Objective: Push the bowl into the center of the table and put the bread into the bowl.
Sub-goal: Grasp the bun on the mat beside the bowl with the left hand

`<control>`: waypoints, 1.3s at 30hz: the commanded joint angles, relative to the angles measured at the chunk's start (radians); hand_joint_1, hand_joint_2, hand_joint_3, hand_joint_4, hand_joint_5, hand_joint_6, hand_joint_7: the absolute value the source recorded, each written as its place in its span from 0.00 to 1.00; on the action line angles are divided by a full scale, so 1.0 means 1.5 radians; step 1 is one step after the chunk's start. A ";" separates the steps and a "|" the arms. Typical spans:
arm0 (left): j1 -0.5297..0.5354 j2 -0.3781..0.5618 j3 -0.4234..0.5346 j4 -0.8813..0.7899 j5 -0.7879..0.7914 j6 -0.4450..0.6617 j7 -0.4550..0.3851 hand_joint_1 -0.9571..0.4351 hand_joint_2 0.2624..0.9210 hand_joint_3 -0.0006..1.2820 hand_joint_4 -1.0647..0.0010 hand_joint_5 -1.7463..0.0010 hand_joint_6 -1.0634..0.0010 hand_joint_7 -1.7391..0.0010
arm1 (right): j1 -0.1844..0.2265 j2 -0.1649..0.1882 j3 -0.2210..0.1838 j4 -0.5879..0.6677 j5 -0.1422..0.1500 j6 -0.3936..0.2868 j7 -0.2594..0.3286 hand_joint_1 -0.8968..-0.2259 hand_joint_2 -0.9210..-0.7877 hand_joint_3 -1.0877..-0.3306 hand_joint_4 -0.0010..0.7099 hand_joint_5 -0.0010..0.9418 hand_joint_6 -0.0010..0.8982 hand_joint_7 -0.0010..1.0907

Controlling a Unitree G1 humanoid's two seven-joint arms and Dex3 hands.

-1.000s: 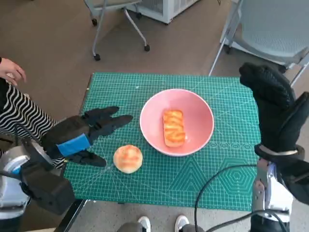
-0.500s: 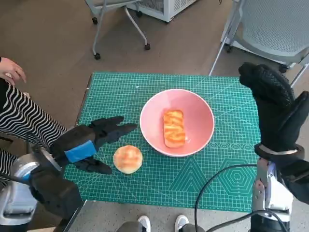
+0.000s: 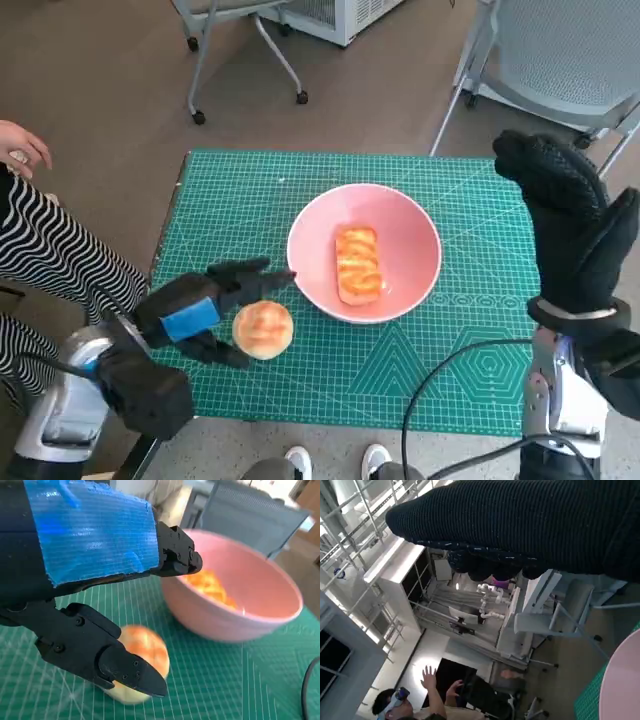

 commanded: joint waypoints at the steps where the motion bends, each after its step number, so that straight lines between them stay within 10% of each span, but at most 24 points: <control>1: 0.001 -0.008 -0.019 0.027 0.010 0.018 -0.003 0.51 0.78 0.00 0.78 1.00 0.71 0.98 | 0.011 -0.004 -0.001 0.002 0.007 0.006 0.005 0.33 0.00 0.54 0.26 0.00 0.10 0.48; 18: -0.023 -0.012 -0.091 0.096 0.095 0.096 -0.012 0.70 0.81 0.01 0.72 0.99 0.61 0.97 | 0.018 -0.009 -0.002 -0.011 0.007 0.010 0.004 0.33 0.00 0.51 0.26 0.00 0.09 0.48; 27: -0.033 -0.025 -0.101 0.142 0.109 0.077 0.026 0.76 0.93 0.02 0.35 0.94 0.34 0.90 | 0.018 -0.012 -0.002 -0.010 0.008 0.010 0.006 0.33 0.00 0.51 0.26 0.00 0.09 0.48; 28: -0.033 -0.026 -0.100 0.144 0.106 0.072 0.030 0.73 0.96 0.06 0.37 0.72 0.42 0.66 | 0.018 -0.012 -0.002 -0.011 0.008 0.010 0.006 0.33 0.00 0.51 0.26 0.00 0.09 0.48; 31: -0.030 -0.024 -0.096 0.148 0.098 0.052 0.043 0.70 0.99 0.10 0.38 0.45 0.51 0.38 | 0.020 -0.012 -0.002 -0.014 0.008 0.011 0.005 0.33 0.00 0.51 0.26 0.00 0.09 0.48; 39: -0.025 -0.006 -0.056 0.117 0.067 -0.024 0.076 0.69 0.98 0.07 0.31 0.33 0.44 0.34 | 0.021 -0.011 -0.001 -0.011 0.008 0.011 0.005 0.32 0.00 0.51 0.26 0.00 0.09 0.49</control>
